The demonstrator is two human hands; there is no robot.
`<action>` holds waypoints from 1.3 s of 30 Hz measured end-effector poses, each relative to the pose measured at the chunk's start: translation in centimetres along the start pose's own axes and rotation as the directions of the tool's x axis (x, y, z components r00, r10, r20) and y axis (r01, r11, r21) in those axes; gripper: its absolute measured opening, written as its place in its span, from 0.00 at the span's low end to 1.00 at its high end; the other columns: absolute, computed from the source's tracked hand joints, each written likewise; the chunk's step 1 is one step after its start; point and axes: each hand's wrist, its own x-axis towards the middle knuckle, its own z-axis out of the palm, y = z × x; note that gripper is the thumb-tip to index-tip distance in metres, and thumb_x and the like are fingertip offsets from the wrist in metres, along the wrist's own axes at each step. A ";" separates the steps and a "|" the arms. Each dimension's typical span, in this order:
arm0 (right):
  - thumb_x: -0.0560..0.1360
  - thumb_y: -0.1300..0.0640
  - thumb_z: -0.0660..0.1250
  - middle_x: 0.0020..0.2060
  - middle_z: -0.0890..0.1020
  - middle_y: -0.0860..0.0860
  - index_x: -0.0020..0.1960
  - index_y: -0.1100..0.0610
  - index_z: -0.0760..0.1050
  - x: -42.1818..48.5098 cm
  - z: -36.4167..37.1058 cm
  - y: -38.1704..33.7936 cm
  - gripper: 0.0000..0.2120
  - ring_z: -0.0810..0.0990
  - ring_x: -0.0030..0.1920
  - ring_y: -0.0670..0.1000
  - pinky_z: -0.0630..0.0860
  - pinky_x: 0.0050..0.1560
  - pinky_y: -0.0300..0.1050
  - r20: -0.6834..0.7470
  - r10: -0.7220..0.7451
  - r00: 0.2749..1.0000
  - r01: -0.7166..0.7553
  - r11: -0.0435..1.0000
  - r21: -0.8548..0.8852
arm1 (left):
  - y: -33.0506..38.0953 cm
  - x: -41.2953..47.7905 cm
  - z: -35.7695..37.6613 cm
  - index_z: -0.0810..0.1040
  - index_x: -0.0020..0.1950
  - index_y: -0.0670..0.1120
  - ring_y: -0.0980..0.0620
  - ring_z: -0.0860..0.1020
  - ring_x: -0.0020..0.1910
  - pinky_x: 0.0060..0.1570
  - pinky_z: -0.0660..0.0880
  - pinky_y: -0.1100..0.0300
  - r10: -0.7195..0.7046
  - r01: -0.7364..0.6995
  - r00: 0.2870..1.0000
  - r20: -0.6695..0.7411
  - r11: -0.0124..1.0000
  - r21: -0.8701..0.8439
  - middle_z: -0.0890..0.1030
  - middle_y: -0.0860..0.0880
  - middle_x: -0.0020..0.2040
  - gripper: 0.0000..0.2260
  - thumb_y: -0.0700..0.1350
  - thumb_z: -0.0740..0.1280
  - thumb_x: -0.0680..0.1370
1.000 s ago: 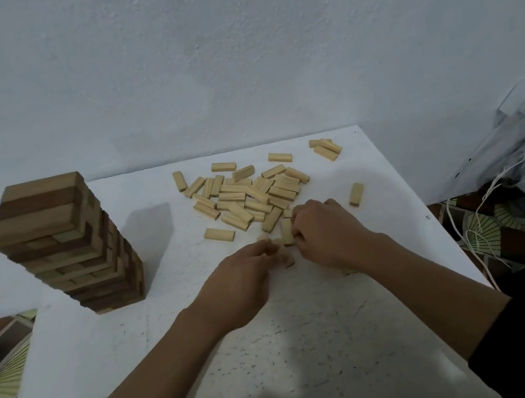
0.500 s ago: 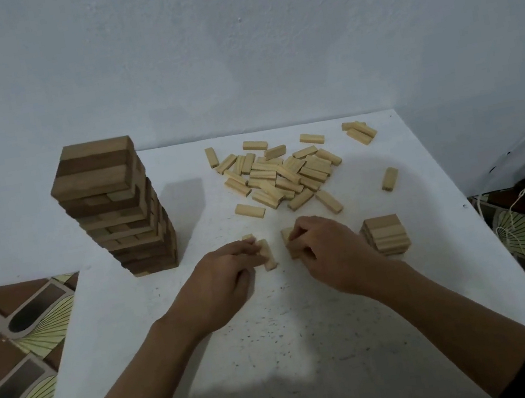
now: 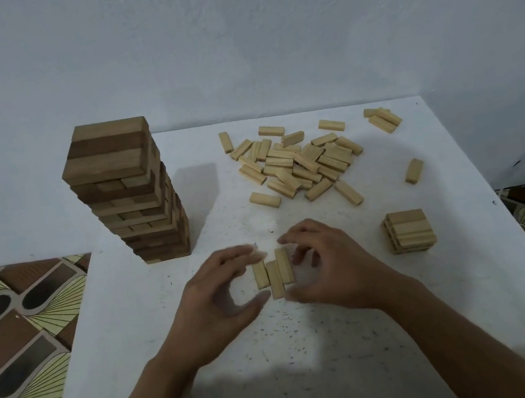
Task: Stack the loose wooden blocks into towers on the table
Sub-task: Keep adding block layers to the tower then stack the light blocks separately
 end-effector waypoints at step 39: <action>0.67 0.44 0.80 0.50 0.70 0.41 0.63 0.53 0.78 1.3 0.6 -0.4 0.28 0.71 0.47 0.39 0.67 0.42 0.32 0.102 -0.088 0.991 0.096 0.993 -0.072 | -0.3 2.6 -1.0 0.80 0.65 0.52 0.60 0.72 0.54 0.47 0.68 0.73 -0.087 0.016 0.971 0.223 0.953 0.302 0.75 0.59 0.55 0.27 0.58 0.79 0.68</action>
